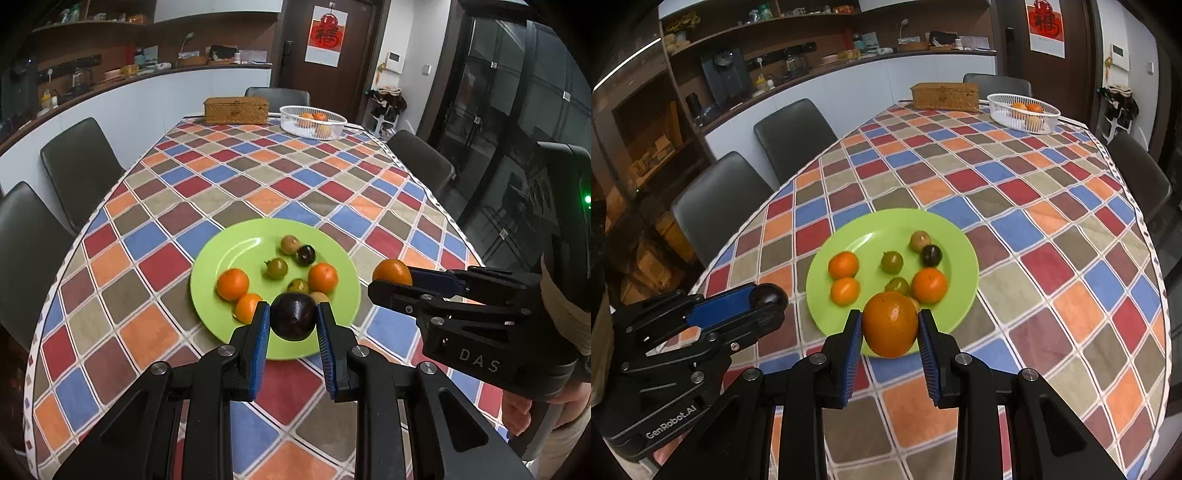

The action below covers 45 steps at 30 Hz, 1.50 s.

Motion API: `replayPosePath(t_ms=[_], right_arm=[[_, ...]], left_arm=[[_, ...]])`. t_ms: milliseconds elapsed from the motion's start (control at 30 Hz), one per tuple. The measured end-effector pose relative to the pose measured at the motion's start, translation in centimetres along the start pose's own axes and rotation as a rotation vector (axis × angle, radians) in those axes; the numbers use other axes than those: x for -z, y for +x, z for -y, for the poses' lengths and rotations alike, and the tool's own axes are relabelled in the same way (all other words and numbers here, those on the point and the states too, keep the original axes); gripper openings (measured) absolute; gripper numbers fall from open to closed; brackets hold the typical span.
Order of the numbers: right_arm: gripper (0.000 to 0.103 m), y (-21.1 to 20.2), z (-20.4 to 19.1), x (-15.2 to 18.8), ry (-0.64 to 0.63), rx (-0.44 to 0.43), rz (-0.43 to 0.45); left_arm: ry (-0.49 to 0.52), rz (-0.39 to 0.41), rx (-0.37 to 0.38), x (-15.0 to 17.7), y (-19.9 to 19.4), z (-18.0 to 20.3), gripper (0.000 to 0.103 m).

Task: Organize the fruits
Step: 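Carry the plum and orange onto the green plate and open both tools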

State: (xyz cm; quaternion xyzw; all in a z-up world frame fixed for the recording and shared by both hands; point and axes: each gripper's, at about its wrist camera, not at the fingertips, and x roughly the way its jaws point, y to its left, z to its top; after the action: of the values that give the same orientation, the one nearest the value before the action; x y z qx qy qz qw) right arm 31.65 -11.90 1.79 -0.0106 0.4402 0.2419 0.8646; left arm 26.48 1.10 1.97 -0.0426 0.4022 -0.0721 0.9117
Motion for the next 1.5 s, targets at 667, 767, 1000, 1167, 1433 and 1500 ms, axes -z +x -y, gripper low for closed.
replayPosePath(t_ms=[667, 767, 1000, 1167, 1433, 1500], right_arm=[[0.031, 7.7, -0.2, -3.9, -0.024, 0.014, -0.027], [0.031, 8.7, 0.2, -4.0, -0.019, 0.016, -0.038], [0.031, 11.4, 1.1, -3.9, 0.009, 0.014, -0.079], [0.031, 12.3, 1.5, -3.6, 0.021, 0.025, -0.097], [0.037, 10.7, 1.8, -3.5, 0.032, 0.035, -0.062], [0.037, 9.7, 1.7, -3.4, 0.038, 0.036, -0.040]], left_arm=[[-0.043, 0.019, 0.016, -2.7, 7.2, -5.1, 0.025], [-0.042, -0.004, 0.025, -2.8, 8.6, -5.6, 0.025], [-0.033, -0.066, 0.046, -2.8, 11.7, -6.1, 0.026], [-0.017, -0.081, 0.043, -2.5, 12.3, -6.1, 0.027], [0.018, -0.053, 0.010, -2.2, 10.8, -5.5, 0.035], [0.022, -0.042, 0.001, -1.9, 9.8, -5.2, 0.036]])
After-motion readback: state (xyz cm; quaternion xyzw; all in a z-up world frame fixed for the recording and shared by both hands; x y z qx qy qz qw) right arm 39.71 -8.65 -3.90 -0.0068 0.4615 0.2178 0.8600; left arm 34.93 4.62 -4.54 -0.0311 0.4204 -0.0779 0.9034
